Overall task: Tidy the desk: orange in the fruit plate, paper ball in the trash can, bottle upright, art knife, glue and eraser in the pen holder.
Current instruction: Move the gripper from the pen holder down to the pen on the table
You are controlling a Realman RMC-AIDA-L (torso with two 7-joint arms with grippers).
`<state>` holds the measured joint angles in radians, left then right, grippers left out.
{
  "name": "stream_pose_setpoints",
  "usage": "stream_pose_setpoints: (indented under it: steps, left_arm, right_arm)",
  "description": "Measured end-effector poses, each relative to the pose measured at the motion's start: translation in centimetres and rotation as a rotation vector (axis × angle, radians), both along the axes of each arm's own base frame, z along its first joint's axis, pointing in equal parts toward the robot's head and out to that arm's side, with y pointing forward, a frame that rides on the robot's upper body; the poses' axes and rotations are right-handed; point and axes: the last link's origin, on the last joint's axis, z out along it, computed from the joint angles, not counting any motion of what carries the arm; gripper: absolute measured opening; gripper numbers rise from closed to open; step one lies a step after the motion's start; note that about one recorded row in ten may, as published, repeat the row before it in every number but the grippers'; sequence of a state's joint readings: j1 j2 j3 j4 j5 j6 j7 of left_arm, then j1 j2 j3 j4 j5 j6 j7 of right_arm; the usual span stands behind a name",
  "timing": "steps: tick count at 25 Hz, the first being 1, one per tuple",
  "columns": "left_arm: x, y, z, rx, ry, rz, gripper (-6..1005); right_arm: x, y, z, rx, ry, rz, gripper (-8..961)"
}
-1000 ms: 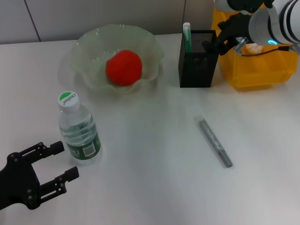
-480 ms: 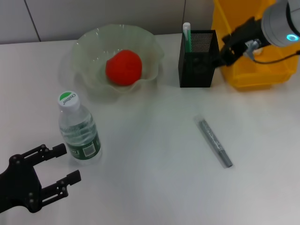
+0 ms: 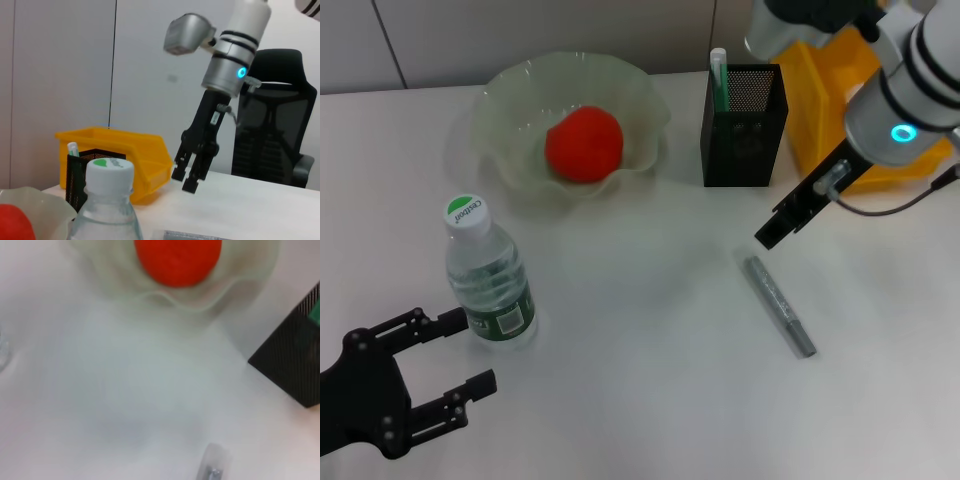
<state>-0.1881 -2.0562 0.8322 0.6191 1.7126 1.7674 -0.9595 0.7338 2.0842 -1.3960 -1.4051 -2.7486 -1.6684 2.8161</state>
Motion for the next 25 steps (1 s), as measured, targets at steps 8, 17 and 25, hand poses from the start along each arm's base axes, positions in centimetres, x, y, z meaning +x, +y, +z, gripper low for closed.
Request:
stream_pose_setpoints:
  steps: [8, 17, 25]
  left_arm:
    - [0.2, 0.2, 0.2, -0.007, 0.011, -0.032, 698]
    - [0.4, 0.5, 0.1, -0.009, 0.014, -0.039, 698]
    - [0.4, 0.6, 0.0, -0.004, 0.013, -0.033, 697]
  right_arm:
    - [2.6, 1.2, -2.3, 0.027, 0.017, -0.132, 593]
    - [3.8, 2.0, -4.1, 0.015, 0.008, -0.172, 562]
    - [4.0, 2.6, -5.2, 0.014, 0.017, -0.173, 536]
